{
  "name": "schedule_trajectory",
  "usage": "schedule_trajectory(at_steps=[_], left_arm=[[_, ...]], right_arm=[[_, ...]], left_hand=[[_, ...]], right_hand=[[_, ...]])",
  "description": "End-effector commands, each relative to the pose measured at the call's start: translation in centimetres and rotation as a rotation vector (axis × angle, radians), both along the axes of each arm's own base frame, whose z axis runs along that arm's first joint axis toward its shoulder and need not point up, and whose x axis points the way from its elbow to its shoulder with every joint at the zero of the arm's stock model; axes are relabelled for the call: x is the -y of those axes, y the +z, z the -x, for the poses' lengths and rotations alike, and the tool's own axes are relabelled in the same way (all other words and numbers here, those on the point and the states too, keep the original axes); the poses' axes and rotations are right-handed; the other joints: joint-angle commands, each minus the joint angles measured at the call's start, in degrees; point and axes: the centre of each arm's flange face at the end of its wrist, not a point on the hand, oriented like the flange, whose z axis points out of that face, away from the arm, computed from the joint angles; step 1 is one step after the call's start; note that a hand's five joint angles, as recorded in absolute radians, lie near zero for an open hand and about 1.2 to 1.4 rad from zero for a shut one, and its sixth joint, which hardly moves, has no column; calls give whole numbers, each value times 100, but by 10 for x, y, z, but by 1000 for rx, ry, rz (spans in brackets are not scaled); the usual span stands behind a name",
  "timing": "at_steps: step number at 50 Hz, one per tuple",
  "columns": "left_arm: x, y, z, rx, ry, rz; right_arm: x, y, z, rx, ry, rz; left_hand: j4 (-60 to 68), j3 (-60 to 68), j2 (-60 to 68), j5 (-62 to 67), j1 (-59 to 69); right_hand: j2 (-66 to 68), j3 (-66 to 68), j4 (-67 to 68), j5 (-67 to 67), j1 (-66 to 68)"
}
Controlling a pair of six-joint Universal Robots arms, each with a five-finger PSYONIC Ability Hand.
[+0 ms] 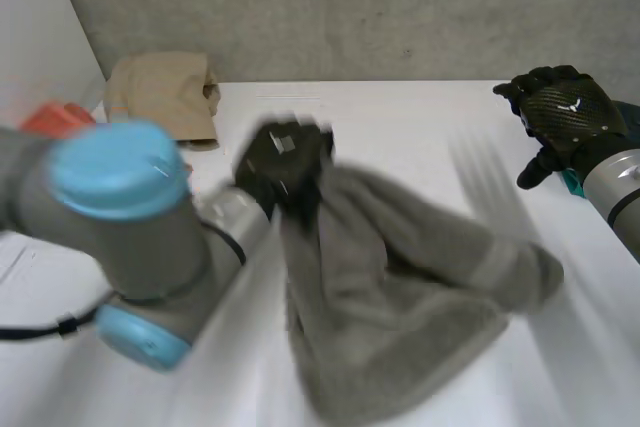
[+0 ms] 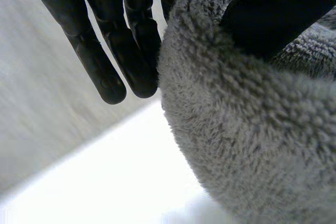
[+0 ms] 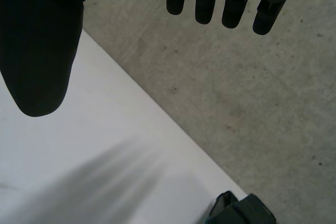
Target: Fold the laundry.
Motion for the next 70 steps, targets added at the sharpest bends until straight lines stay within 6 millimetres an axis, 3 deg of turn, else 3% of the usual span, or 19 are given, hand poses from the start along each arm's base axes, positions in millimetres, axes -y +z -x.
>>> schedule_trajectory(at_steps=[1,5,10,16,23,28,31,35,38,40,41,47,48,51,52,55,57,63,70], left_arm=[[-8,-40,6,73,-18,-90],[9,-11,-9,35,92,-22],[8,22,-28,-7,159,29],[-30,33,-48,-5,135,30],[-80,2,-58,79,59,-54],[-77,-28,-55,135,62,-119],[-60,-48,-52,161,88,-153],[-39,-70,-42,186,101,-185],[-23,-83,-28,180,103,-188],[-10,-82,-16,153,105,-165],[-4,-79,-12,139,107,-147],[40,-14,15,-49,132,62],[49,18,16,-115,141,146],[61,73,10,-235,167,285],[65,106,4,-312,182,375],[63,148,-7,-411,199,497],[60,153,-8,-424,191,519],[47,98,-13,-301,183,382],[26,12,-24,-92,172,203]], right_arm=[[-7,-3,0,-10,9,-85],[-12,-4,0,-17,11,-135],[-22,-8,1,-36,14,-236],[-55,-18,1,-104,50,-484],[-79,-51,4,-259,112,-544],[-82,-73,1,-297,129,-492],[-76,-88,-8,-305,149,-441],[-66,-92,-18,-301,162,-352],[-57,-86,-23,-289,157,-275],[-52,-80,-28,-286,161,-228],[-49,-77,-31,-282,162,-202],[-6,-23,-45,-219,105,77],[-1,-14,-46,-200,94,114],[18,23,-49,-99,55,255],[22,31,-50,-72,49,287],[29,63,-53,25,53,396],[31,80,-52,68,47,445],[31,79,-51,107,66,416],[18,11,-49,7,85,134]], left_hand=[[-96,-37,-64,155,394],[-5875,-5816,-5843,-5624,-5385],[-5736,-5677,-5704,-5485,-5246],[-5584,-5525,-5553,-5333,-5095],[-5500,-5441,-5468,-5249,-5010],[-5685,-5626,-5653,-5434,-5195],[-5786,-5727,-5755,-5535,-5296],[-5468,-5409,-5436,-5217,-4978],[-2853,-2794,-2821,-2602,-2363],[616,675,648,867,1106],[1120,1179,1152,1371,1610],[1125,1184,1157,1376,1615],[1125,1184,1157,1376,1615],[1125,1184,1157,1376,1615],[1125,1184,1157,1376,1615],[1125,1184,1157,1376,1615],[1125,1184,1157,1376,1615],[1125,1184,1157,1376,1615],[1125,1184,1157,1376,1615]], right_hand=[[-199,-217,-205,-248,-279],[-199,-217,-205,-248,-279],[-199,-217,-205,-248,-279],[-199,-217,-205,-248,-279],[-199,-217,-205,-248,-279],[-59,-76,-65,-108,-139],[1620,1603,1614,1572,1541],[4479,4462,4473,4430,4399],[6790,6773,6784,6741,6710],[6801,6783,6795,6752,6721],[6801,6783,6795,6752,6721],[6801,6783,6795,6752,6721],[6801,6783,6795,6752,6721],[6801,6783,6795,6752,6721],[6801,6783,6795,6752,6721],[6801,6783,6795,6752,6721],[6801,6783,6795,6752,6721],[6801,6783,6795,6752,6721],[6801,6783,6795,6752,6721]])
